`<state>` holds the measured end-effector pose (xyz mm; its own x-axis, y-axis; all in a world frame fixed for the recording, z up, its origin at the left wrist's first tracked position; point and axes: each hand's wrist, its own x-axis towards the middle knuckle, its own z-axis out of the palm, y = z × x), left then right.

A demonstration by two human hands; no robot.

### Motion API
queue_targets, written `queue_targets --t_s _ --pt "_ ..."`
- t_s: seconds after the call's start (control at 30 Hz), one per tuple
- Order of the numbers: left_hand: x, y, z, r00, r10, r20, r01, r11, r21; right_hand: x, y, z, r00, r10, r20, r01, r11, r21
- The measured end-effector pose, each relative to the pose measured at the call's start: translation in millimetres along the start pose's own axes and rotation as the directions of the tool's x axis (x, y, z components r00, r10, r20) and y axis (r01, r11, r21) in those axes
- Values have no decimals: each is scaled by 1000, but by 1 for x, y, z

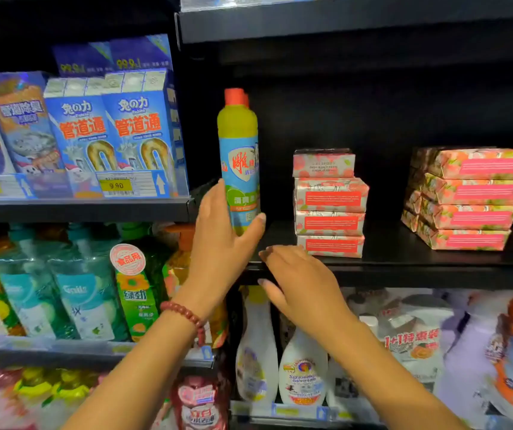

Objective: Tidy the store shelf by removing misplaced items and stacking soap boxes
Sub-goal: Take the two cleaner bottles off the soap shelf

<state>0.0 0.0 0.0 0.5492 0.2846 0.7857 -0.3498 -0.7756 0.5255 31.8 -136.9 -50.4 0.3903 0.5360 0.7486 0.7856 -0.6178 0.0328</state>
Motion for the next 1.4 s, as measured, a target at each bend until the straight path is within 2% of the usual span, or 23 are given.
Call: queue_targets --t_s 0.07,0.2,0.33,0.4,0.5,0.57,0.63,0.73,0.8,0.87,0.93,0.97,1.03,1.1,1.17,1.27,1.4 --pt "19 -3 14 996 -82 18 82 997 -1 3 1 4 1000 3 24 -3 1000 -18" --pt "43 -13 43 938 -341 -54 321 919 -229 2 5 10 1000 26 -4 -26 1000 -5" --pt "46 -12 48 903 -404 -146 349 889 -296 2 4 8 1000 27 -12 -27 1000 13" --pt "44 -11 46 910 -386 -153 327 893 -309 2 4 5 1000 25 8 -25 999 38" --pt "38 -7 37 930 -352 -102 287 873 -395 0 2 -5 996 80 35 -86 975 207" --pt "35 -5 29 935 -355 -8 292 782 -551 0 0 -21 981 192 9 -181 905 385" --pt "30 1 21 926 -348 145 342 615 -711 1 0 -34 956 290 -36 -235 838 493" --pt "25 13 9 886 -322 332 441 368 -819 4 0 -46 931 361 57 -326 751 574" --pt "20 21 2 852 -296 431 508 268 -819 7 -3 -51 898 400 183 -407 598 690" --pt "14 27 -2 831 -259 493 548 223 -806 9 -8 -55 863 378 335 -472 372 799" --pt "8 30 -3 834 -227 503 549 248 -799 9 -10 -58 856 285 432 -487 161 859" --pt "5 31 -3 843 -213 494 537 276 -797 8 -11 -58 852 249 460 -494 91 865" --pt "1 32 -1 871 -185 455 491 336 -804 7 -10 -57 843 200 499 -508 -4 861" --pt "-1 30 1 901 -134 413 431 377 -819 5 -9 -56 843 178 508 -506 -57 861" --pt "-2 29 2 915 -104 389 395 424 -815 3 -8 -55 849 190 493 -490 -65 869" --pt "1 29 2 939 -121 322 333 551 -765 0 -9 -55 853 256 455 -465 -24 885" --pt "5 33 0 960 -114 258 267 658 -704 -7 -11 -49 824 426 373 -464 129 876"
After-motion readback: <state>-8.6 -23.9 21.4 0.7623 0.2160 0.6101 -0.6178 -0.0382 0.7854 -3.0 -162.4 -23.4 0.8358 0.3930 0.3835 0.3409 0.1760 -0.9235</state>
